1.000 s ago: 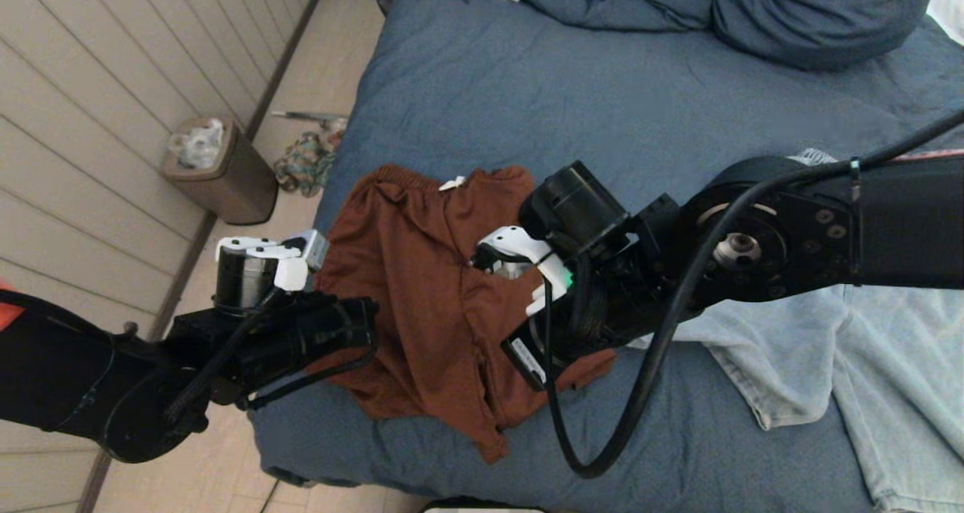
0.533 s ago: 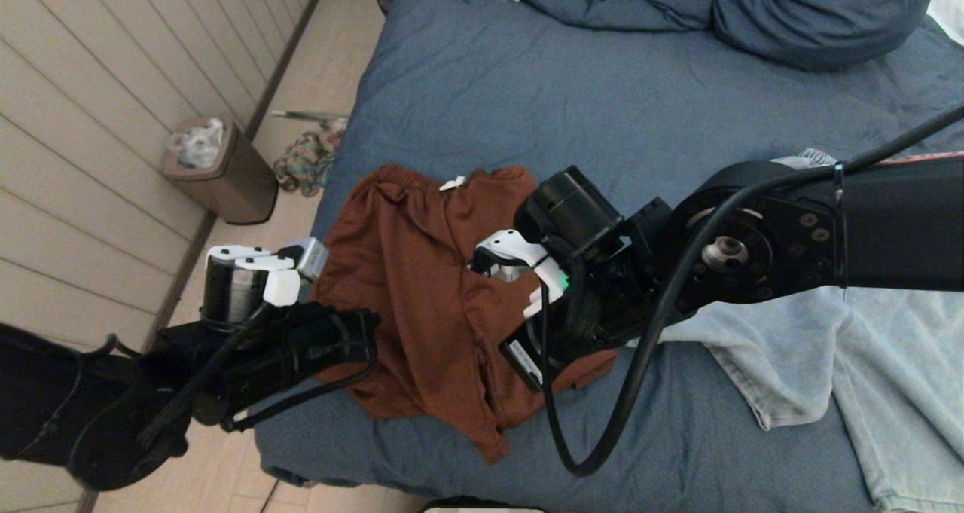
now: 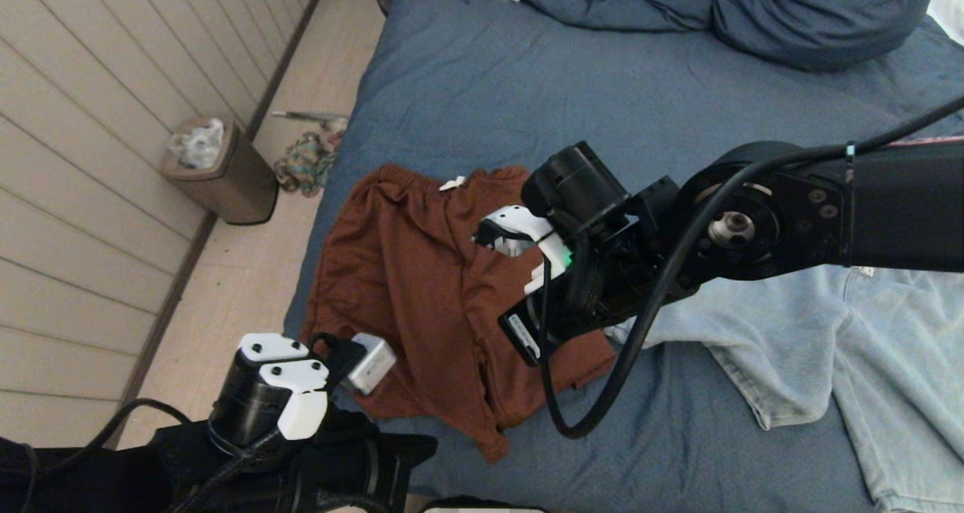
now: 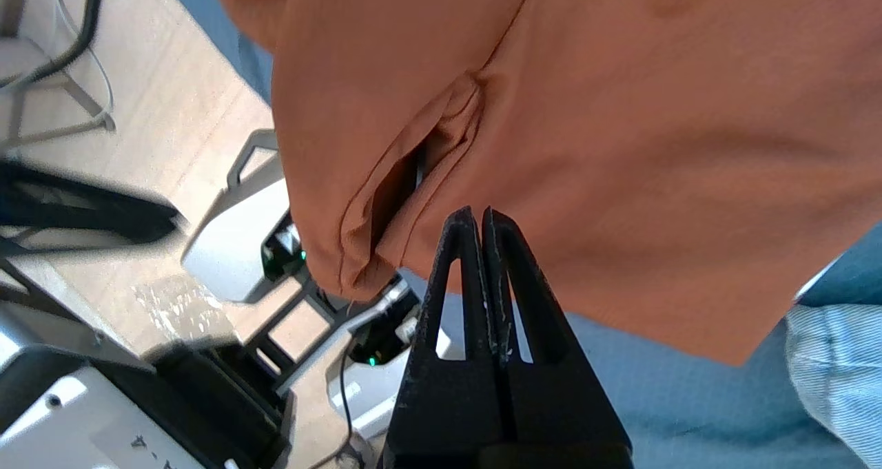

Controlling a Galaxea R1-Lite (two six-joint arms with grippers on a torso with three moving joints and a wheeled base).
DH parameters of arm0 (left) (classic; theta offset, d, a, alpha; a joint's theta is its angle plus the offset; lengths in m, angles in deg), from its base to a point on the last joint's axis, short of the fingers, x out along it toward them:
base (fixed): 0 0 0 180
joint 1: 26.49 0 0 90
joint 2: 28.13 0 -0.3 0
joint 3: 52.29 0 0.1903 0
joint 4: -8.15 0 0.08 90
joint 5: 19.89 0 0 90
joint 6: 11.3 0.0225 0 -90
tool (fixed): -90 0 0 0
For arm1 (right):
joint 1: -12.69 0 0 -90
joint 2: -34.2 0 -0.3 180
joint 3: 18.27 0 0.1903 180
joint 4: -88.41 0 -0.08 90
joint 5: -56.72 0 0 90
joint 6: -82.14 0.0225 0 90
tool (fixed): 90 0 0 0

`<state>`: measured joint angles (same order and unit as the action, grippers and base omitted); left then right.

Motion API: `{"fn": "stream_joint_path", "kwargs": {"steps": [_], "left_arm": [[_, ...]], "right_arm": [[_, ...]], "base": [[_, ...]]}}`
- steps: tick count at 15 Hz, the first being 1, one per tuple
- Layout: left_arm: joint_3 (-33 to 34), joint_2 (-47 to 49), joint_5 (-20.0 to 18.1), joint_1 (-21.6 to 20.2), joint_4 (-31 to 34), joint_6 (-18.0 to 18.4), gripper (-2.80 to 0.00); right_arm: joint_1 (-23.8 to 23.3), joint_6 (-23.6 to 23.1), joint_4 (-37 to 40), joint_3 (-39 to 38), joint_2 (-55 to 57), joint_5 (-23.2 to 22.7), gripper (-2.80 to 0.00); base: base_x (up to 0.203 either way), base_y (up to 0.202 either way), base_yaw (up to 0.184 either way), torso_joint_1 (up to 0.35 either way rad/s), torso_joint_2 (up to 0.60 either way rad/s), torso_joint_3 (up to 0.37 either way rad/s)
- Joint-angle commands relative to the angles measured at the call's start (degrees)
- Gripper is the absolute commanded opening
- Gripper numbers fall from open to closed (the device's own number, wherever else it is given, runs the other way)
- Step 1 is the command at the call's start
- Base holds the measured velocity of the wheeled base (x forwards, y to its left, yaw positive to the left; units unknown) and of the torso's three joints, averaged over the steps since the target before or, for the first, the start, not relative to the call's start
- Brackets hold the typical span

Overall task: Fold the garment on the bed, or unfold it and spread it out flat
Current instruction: Unford the brown shorts

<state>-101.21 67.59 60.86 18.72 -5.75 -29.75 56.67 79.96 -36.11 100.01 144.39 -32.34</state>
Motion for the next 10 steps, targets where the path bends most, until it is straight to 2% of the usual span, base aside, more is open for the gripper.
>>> {"fn": "stream_joint_path", "kwargs": {"steps": [1,5,7,9,10], "left_arm": [[-1.51,7.08,-0.58,0.53,-0.69,-0.04,-2.80],[-3.90,15.44,-0.16,2.26,-3.90,0.60,-2.80],[-4.46,18.07,0.18,2.42,-6.11,2.01,-2.80],[-6.10,19.21,1.07,1.06,-6.88,2.41,-2.80],[-7.01,19.13,1.25,-1.30,-6.86,3.27,-2.80]], "right_arm": [[-1.43,1.39,-1.16,0.71,0.31,-0.01,-2.80],[-2.14,2.00,-1.53,1.41,0.02,-0.15,-2.80],[-2.40,2.24,-1.59,2.00,0.13,-0.15,-2.80],[-2.82,2.77,-1.68,2.36,0.29,-0.15,-2.80],[-2.84,2.80,-1.70,2.47,0.12,-0.15,-2.80]], "base": [[0.000,0.000,0.000,0.000,0.00,0.000],[0.000,0.000,0.000,0.000,0.00,0.000],[0.000,0.000,0.000,0.000,0.00,0.000],[0.000,0.000,0.000,0.000,0.00,0.000],[0.000,0.000,0.000,0.000,0.00,0.000]]}}
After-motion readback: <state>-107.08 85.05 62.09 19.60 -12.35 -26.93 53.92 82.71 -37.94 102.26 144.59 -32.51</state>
